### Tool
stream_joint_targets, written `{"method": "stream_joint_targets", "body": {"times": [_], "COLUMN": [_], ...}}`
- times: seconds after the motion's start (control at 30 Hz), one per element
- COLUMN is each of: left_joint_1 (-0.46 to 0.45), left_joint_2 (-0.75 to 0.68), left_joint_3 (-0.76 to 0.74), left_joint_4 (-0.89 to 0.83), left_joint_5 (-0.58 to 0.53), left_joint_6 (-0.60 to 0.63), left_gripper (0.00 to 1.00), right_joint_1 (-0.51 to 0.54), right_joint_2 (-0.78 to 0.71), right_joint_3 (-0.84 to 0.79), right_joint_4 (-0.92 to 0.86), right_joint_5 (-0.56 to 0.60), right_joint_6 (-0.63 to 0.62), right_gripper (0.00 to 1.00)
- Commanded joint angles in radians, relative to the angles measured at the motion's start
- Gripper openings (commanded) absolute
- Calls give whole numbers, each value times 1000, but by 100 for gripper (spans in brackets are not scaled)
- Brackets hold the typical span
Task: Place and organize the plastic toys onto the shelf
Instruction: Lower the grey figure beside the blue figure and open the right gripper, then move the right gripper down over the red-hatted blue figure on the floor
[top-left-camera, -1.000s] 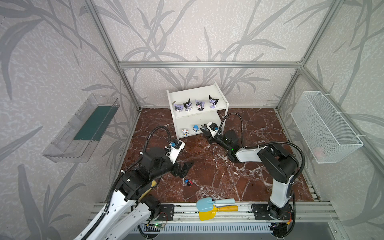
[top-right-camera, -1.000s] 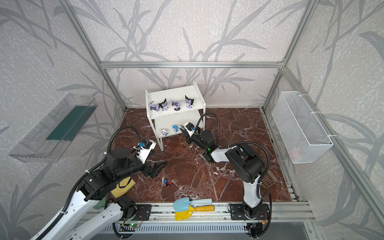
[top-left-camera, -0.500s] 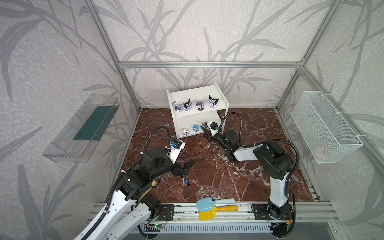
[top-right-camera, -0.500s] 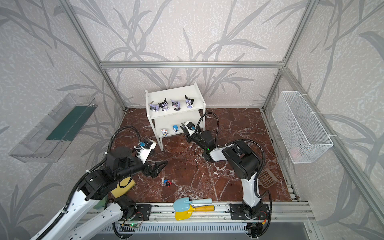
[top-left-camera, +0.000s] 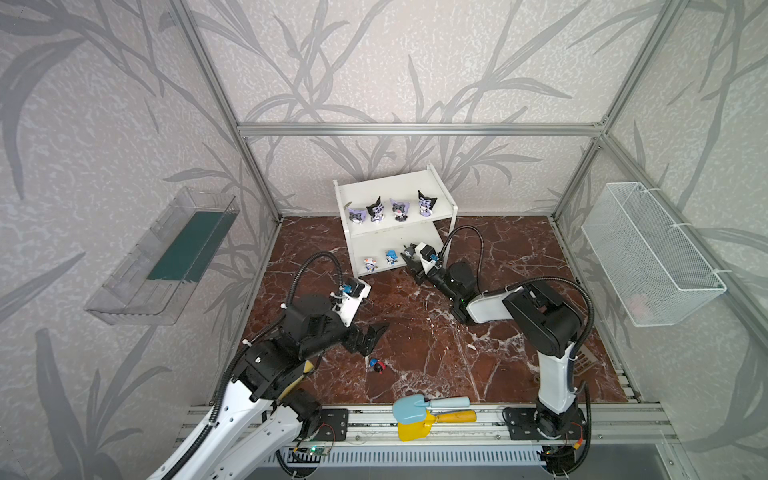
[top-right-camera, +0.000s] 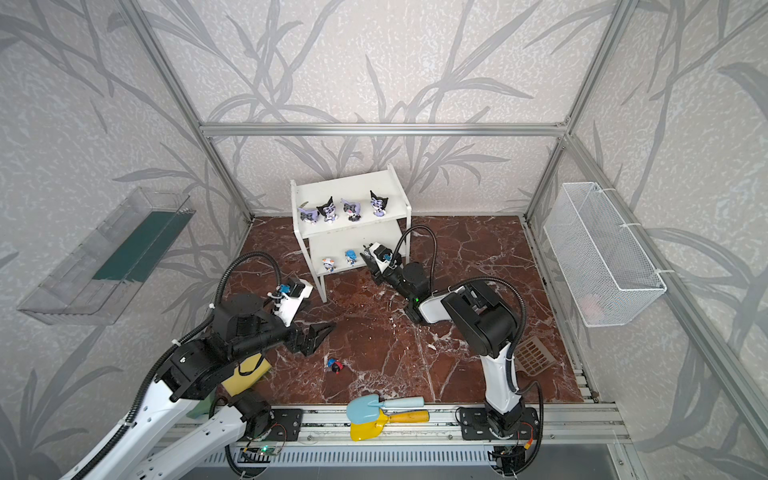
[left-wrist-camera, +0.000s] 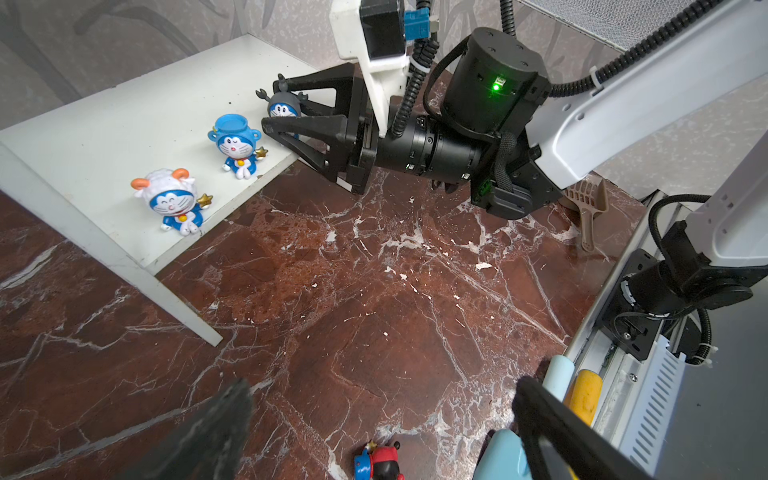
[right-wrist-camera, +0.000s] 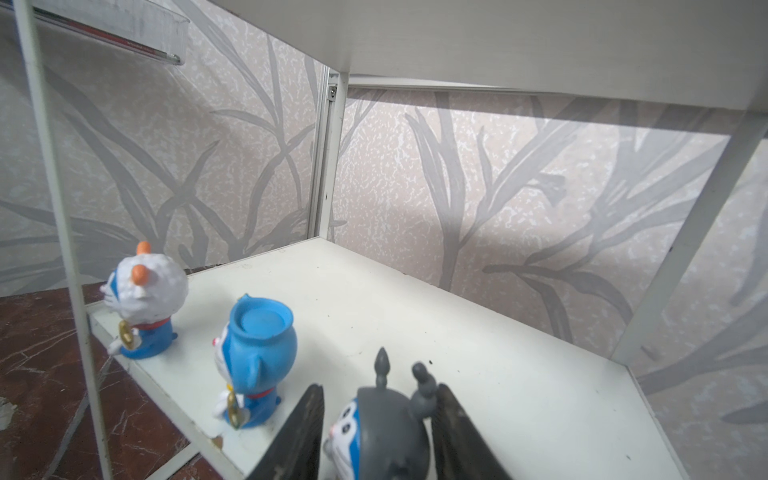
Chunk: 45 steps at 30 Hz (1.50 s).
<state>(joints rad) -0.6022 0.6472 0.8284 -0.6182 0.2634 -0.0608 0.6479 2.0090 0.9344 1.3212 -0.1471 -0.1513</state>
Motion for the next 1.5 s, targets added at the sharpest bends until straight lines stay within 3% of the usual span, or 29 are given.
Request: {"method": "stream_joint_targets", "body": {"times": [0.0,0.57,0.9,1.07,1.17,1.27,1.47], "left_joint_1": [-2,-2,-2,-4,-4,-3,-2], "left_joint_2": [-2,-2,-1,-3,4,15,26], "left_joint_3": [-9,-9,-7,7,16,15,-37], "left_joint_4": [16,19,1,-73,-122,-143,-128], "left_joint_5": [11,11,1,-46,-78,-87,-171], "left_joint_6": [9,8,-6,-71,-145,-227,-404], "left_gripper": [99,99,99,99,99,99,99], "right_joint_1": [-5,-4,54,137,189,288,491], "right_joint_2": [11,-65,-250,-475,-626,-713,-656], "right_joint_3": [1,-82,-289,-421,-449,-430,-463], "right_joint_4": [35,69,72,-148,-401,-673,-661], "right_joint_5": [10,44,64,3,-84,-90,-26], "right_joint_6": [5,-9,-93,-150,-131,-128,-64], "right_gripper": [45,53,57,64,69,69,68]}}
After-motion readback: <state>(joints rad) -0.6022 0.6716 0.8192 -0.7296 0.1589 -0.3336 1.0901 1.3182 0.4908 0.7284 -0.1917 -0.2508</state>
